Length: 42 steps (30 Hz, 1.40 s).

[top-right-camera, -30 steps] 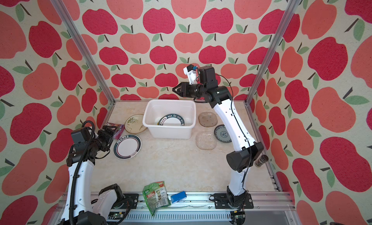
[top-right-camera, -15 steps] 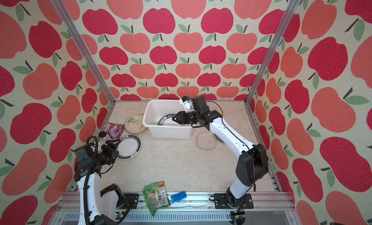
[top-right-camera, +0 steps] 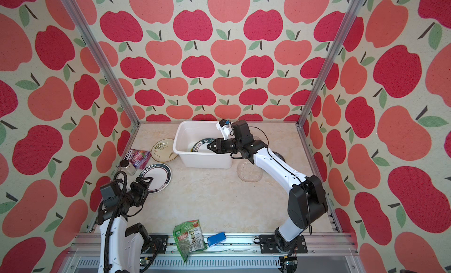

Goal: Place the plates into the plastic bin on the countertop
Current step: Move the plate at the center of the table.

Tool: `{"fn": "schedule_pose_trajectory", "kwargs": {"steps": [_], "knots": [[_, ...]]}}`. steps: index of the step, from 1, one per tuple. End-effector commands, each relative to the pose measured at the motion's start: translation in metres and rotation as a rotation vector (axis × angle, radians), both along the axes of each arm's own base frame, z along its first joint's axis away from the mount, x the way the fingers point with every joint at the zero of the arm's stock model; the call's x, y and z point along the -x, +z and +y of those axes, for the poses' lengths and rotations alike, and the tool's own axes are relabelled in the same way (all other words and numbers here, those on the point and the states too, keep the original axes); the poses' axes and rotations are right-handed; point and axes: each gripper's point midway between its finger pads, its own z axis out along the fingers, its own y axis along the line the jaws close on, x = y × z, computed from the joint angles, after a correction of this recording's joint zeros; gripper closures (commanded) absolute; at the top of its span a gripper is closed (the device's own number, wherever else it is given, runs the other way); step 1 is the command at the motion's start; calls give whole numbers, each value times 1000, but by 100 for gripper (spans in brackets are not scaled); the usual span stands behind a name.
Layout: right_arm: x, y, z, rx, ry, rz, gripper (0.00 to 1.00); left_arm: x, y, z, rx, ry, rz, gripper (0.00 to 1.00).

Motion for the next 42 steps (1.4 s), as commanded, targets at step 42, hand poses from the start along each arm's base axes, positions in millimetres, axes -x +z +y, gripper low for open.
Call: {"fn": "schedule_pose_trajectory", "kwargs": {"steps": [42], "knots": [[-19,-19,-2,29,-39,37,73,2,-75,37,-28,313,160,48]]}}
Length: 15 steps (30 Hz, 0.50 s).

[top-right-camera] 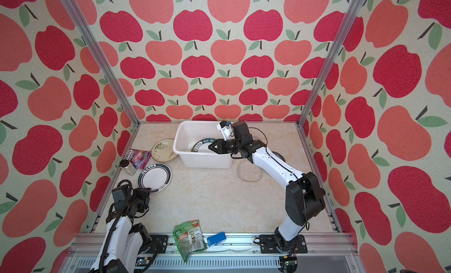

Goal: Place the plates into the plastic bin on the countertop
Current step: Move the plate at the center of the table.

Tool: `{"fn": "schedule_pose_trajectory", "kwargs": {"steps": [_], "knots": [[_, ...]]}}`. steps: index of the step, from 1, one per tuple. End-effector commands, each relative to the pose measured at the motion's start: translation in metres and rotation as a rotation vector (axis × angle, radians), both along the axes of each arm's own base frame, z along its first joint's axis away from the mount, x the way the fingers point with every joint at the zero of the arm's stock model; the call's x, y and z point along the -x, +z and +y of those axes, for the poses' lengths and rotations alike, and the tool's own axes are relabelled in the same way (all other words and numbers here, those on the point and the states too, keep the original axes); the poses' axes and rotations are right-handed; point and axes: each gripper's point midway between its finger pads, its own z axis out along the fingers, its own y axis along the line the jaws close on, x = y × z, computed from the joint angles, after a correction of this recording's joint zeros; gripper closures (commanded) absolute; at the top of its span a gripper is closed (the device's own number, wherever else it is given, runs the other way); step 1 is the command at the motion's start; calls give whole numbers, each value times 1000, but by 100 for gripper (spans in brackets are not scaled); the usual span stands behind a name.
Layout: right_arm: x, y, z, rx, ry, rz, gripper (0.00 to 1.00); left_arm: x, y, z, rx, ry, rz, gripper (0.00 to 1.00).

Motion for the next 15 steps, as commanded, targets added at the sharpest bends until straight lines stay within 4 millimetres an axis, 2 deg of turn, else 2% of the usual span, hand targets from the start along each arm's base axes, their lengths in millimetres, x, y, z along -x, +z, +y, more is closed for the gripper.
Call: {"fn": "schedule_pose_trajectory", "kwargs": {"steps": [1,7,15], "knots": [[-6,0,0,2,-15,8,73,-2,-4,7,-21,46,-6,49],[-8,-3,-1,13,-18,11,73,-3,-8,7,-20,49,30,52],[-11,-1,-4,7,-25,11,74,-13,-17,6,-1,34,83,56]]}}
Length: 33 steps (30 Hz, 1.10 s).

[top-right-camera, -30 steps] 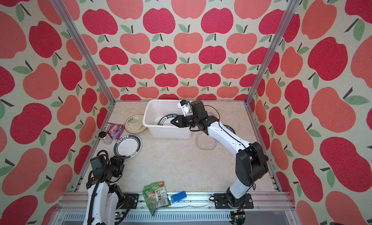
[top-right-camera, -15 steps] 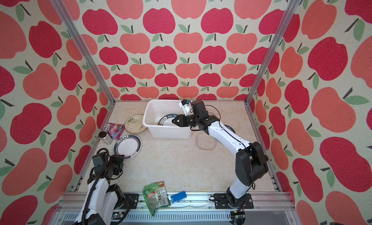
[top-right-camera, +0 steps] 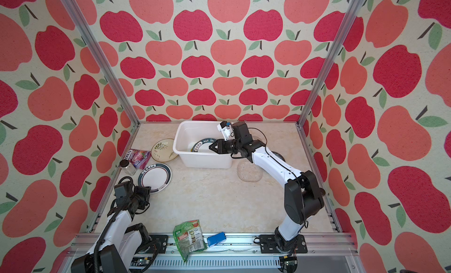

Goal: Place the plates into the plastic bin on the countertop
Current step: Move the plate at the center of the table.

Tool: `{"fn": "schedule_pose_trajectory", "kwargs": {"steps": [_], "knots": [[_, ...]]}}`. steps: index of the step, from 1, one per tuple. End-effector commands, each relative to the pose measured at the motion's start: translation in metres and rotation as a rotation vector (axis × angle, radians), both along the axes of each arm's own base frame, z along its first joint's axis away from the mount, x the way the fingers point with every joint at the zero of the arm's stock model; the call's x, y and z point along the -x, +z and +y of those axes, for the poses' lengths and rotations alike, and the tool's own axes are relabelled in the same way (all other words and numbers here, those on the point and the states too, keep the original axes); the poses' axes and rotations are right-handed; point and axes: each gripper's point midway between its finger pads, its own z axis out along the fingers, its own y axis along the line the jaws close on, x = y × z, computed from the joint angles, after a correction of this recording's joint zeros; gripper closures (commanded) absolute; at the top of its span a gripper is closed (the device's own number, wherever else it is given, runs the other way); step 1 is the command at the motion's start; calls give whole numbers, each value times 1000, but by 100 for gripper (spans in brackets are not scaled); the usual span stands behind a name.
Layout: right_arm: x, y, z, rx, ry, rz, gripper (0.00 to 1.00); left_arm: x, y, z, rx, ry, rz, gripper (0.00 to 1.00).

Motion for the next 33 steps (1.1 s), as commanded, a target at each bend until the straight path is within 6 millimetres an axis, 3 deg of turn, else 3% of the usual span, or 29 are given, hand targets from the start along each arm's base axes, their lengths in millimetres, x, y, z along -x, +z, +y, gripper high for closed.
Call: {"fn": "schedule_pose_trajectory", "kwargs": {"steps": [1,7,9,24,25,29,33], "knots": [[-7,5,-3,0,-18,0,74,1,-10,2,0,15,56,57],[-10,5,-8,2,-32,0,74,-4,-19,-1,13,6,80,65],[-11,4,-9,5,-36,2,74,-4,-20,-1,10,5,80,75],[-6,1,-3,13,-23,28,75,17,-1,2,-41,41,35,81],[-5,-1,-3,14,-23,30,75,18,0,2,-43,47,28,89],[0,-3,-5,18,-28,34,75,24,-3,5,-56,70,16,100],[5,-6,-5,28,-30,41,76,25,-4,7,-60,57,10,100]]}}
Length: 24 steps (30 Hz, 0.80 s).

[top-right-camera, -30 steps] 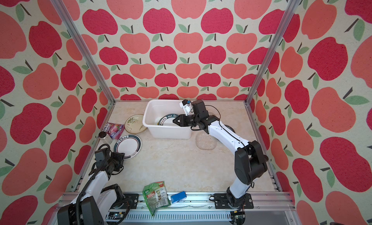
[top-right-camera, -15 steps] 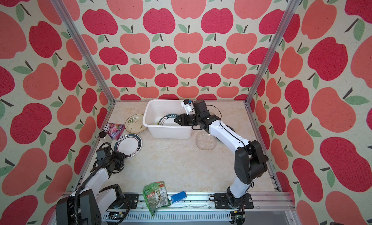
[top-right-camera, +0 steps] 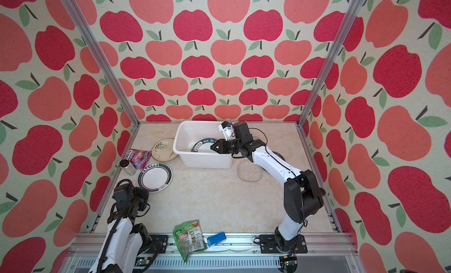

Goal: Place the plates into the plastic bin on the countertop
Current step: Move the plate at the center of the table.

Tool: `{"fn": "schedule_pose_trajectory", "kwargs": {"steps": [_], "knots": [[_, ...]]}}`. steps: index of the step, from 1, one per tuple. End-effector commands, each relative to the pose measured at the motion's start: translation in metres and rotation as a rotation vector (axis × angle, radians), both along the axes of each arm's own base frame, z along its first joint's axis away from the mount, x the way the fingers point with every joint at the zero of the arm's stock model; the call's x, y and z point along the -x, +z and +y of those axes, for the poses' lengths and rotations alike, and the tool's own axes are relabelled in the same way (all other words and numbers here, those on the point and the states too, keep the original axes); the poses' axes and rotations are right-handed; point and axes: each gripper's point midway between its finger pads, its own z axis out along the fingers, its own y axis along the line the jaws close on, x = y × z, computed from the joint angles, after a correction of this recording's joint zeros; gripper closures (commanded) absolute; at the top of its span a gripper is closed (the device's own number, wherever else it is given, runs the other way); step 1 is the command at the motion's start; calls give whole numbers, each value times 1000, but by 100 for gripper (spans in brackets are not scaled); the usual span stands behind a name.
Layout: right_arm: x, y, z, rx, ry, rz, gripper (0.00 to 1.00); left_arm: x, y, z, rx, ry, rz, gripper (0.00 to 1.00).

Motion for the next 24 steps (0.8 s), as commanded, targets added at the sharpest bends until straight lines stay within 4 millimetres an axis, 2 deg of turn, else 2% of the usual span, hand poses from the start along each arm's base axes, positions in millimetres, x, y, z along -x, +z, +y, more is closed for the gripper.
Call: {"fn": "schedule_pose_trajectory", "kwargs": {"steps": [1,6,10,17,20,24], "knots": [[10,2,-1,6,-10,20,77,12,-12,0,0,-5,55,100],[18,3,-3,38,-7,7,78,7,3,-4,3,-46,10,100],[30,-1,-11,71,5,26,76,3,21,-19,24,-119,-65,100],[53,-9,-29,157,47,43,73,17,35,-49,73,-247,-82,100],[64,-19,-34,169,67,79,73,22,36,-59,91,-290,-92,100],[84,-47,-37,168,99,182,73,24,34,-75,130,-370,-97,100]]}}
